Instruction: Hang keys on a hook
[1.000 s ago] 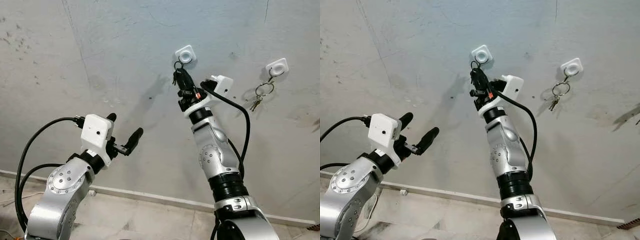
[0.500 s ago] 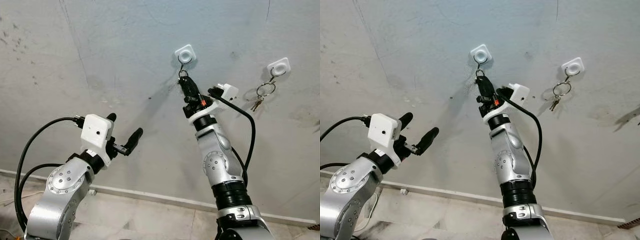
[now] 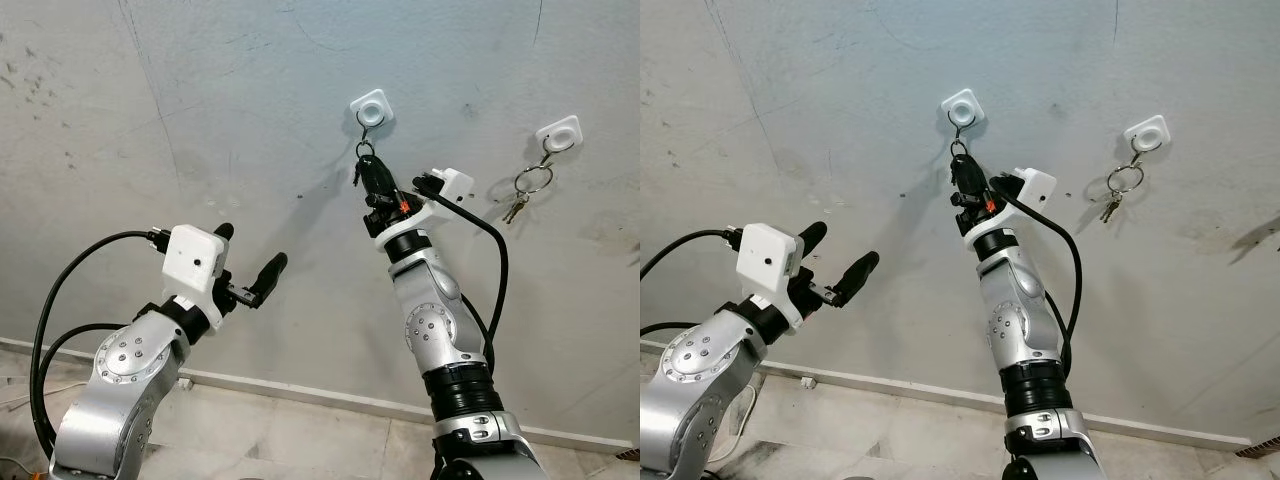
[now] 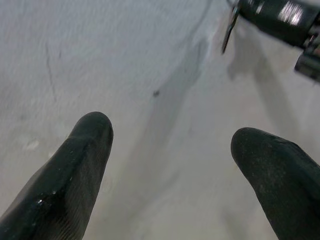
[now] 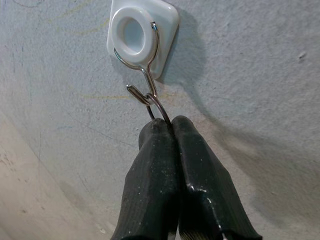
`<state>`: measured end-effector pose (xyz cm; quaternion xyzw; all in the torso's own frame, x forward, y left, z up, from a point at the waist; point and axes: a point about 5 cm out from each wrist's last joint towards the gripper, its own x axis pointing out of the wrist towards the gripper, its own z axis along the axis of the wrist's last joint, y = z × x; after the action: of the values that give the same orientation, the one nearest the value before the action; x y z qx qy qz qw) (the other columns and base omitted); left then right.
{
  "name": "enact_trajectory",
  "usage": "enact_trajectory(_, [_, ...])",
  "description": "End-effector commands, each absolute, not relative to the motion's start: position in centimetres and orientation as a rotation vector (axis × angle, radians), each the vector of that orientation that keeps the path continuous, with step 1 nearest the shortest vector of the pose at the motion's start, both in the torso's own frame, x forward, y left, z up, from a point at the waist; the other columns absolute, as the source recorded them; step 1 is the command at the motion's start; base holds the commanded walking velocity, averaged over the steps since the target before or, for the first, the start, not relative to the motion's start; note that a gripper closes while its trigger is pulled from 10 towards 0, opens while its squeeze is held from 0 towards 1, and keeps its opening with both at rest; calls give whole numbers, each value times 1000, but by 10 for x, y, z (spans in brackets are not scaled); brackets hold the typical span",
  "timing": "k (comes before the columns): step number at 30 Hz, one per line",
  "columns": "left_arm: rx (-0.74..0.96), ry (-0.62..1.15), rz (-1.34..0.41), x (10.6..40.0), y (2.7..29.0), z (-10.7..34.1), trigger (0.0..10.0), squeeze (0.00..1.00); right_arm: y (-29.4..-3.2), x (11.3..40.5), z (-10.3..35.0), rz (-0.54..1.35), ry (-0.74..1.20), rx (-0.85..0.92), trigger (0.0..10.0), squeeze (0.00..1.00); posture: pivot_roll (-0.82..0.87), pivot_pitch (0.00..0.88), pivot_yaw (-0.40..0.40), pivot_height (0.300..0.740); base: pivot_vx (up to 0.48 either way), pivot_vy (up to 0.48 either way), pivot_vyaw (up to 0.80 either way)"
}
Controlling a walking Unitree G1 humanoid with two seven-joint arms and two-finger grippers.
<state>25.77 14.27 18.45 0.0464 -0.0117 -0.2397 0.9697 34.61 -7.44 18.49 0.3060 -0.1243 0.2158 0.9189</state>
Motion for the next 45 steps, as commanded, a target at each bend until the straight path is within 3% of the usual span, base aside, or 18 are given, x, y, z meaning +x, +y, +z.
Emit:
enact_trajectory(1, [93,-55,-523,256,135,193,10000,0,-62,339,161,412,-150,679,10000,0,362,24,-10,740,0,0,0])
enact_trajectory(18, [115,-147,-539,261,129,213,10000,0,-55,337,154,431,-121,645,10000,0,358,23,-10,740,0,0,0])
enact_trajectory(19, [117,-147,-543,261,128,213,10000,0,-55,337,154,432,-120,644,10000,1000,358,23,-10,740,0,0,0])
enact_trajectory(37, [110,-131,-542,261,128,210,10000,0,-55,334,164,436,-191,554,10000,1000,360,26,-8,740,0,0,0])
enact_trajectory(43, [106,-128,-535,262,128,207,10000,0,-68,329,172,408,-248,432,10000,1000,338,17,-13,740,0,0,0])
enact_trajectory(45, [97,-122,-528,262,127,202,10000,0,-84,322,172,376,-261,385,10000,1000,317,10,-18,740,0,0,0])
